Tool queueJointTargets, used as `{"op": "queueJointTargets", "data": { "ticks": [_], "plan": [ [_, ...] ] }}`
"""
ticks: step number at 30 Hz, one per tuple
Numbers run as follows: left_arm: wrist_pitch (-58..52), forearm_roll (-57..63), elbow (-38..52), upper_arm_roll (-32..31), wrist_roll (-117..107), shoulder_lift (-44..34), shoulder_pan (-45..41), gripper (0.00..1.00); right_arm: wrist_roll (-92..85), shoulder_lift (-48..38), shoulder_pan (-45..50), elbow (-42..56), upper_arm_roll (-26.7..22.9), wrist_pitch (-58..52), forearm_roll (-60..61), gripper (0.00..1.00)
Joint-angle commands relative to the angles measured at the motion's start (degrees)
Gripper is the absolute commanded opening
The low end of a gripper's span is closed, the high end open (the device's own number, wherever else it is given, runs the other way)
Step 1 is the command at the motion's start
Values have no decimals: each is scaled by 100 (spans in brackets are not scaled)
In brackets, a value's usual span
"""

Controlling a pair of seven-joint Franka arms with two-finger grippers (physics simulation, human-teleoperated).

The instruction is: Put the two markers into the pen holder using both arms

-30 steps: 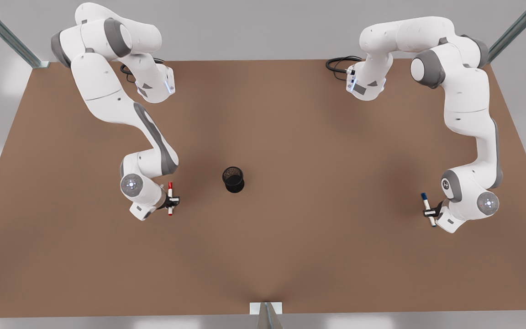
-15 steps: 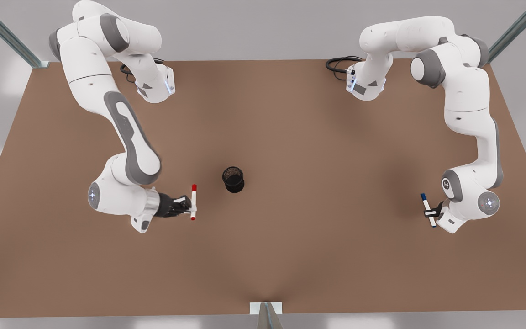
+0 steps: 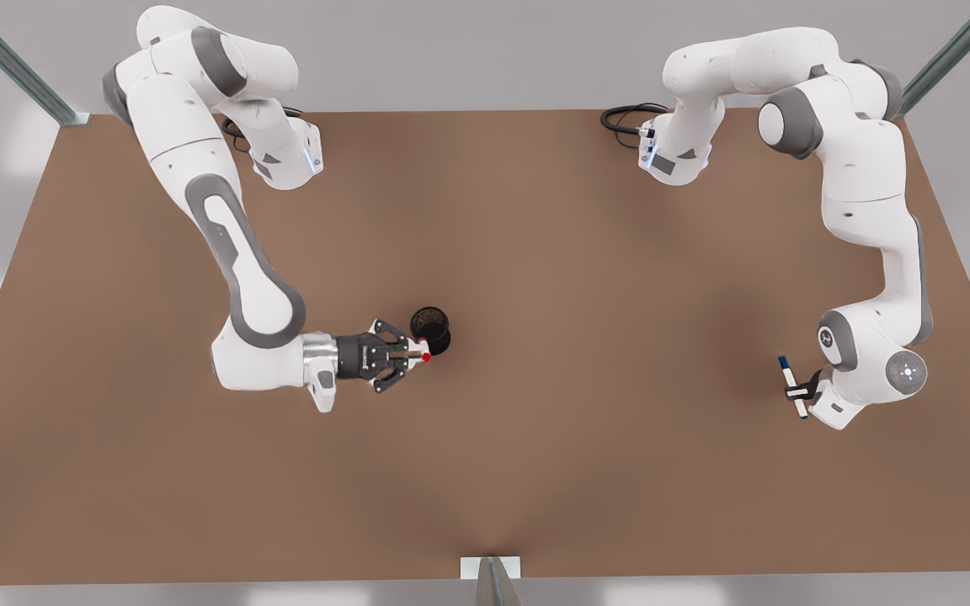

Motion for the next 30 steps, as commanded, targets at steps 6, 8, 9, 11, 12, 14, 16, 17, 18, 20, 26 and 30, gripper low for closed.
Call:
{"op": "queueJointTargets", "data": {
  "ticks": [6,8,9,11,12,14,16,17,18,20,26,30],
  "plan": [
    [-289,-46,-6,7,-159,-164,-54,26,-6388,-100,-60,-728,234,-74,413,29],
    [-359,-46,-15,7,-264,-226,-89,26,-6476,-100,-69,-834,234,-74,413,29],
    [-412,-46,-15,7,-299,-252,-133,26,-6538,-73,-69,-878,234,-74,413,29],
    [-570,-38,-24,7,-633,-358,-255,26,-6626,-47,-69,-1010,234,-65,413,29],
    [-623,-38,-32,-2,-932,-437,-370,26,-6661,-47,-77,-1089,234,-73,413,29],
    [-772,-55,-33,-2,-1459,-490,-589,26,-6731,-64,-113,-1238,234,-82,413,29],
    [-878,-73,-33,-28,-1995,-604,-879,26,-6758,-135,-130,-1335,234,-126,422,29],
    [-887,-73,-33,-37,-2259,-648,-1038,26,-6758,-231,-139,-1458,234,-152,474,29],
    [-887,-73,-33,-46,-2689,-709,-1284,26,-6758,-328,-139,-1563,234,-205,509,29],
    [-878,-99,-33,-99,-3383,-718,-1591,26,-6758,-372,-192,-1643,234,-258,509,29],
    [-869,-284,-6,-389,-5282,-832,-2268,26,-6942,-258,-192,-1854,225,-258,509,29],
    [-843,-266,29,-521,-6503,-868,-2716,26,-6969,-118,-201,-1889,207,-205,509,29]
  ]
}}
